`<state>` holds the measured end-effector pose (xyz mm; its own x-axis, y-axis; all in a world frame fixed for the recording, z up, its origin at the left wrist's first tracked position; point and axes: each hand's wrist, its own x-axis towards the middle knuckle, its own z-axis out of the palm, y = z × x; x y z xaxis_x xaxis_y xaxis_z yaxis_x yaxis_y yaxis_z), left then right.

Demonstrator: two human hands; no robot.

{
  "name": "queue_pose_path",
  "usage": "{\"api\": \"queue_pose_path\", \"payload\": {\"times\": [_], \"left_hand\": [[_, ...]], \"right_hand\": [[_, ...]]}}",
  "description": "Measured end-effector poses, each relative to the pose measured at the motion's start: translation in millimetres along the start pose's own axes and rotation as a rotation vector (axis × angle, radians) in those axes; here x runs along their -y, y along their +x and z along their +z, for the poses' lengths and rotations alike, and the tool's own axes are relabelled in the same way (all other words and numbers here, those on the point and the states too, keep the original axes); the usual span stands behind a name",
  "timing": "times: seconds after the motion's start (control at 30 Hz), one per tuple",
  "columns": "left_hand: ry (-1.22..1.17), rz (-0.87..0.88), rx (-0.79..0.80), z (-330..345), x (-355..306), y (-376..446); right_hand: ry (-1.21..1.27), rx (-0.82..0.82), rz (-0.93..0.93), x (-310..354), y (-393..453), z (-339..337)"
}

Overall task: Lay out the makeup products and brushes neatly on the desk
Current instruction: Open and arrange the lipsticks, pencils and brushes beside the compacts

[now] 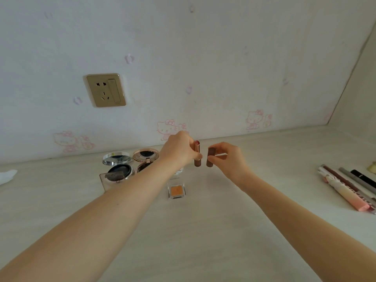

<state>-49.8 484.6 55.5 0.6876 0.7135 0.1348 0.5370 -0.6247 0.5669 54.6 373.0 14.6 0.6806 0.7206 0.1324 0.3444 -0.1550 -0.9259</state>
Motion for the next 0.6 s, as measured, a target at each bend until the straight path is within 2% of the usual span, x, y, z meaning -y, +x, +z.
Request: {"api": "queue_pose_path", "payload": {"times": [0.6], "left_hand": [[0.160,-0.015,-0.108,26,12,7]], "right_hand": [[-0.136,0.027,-0.095,-21,23,20]]}}
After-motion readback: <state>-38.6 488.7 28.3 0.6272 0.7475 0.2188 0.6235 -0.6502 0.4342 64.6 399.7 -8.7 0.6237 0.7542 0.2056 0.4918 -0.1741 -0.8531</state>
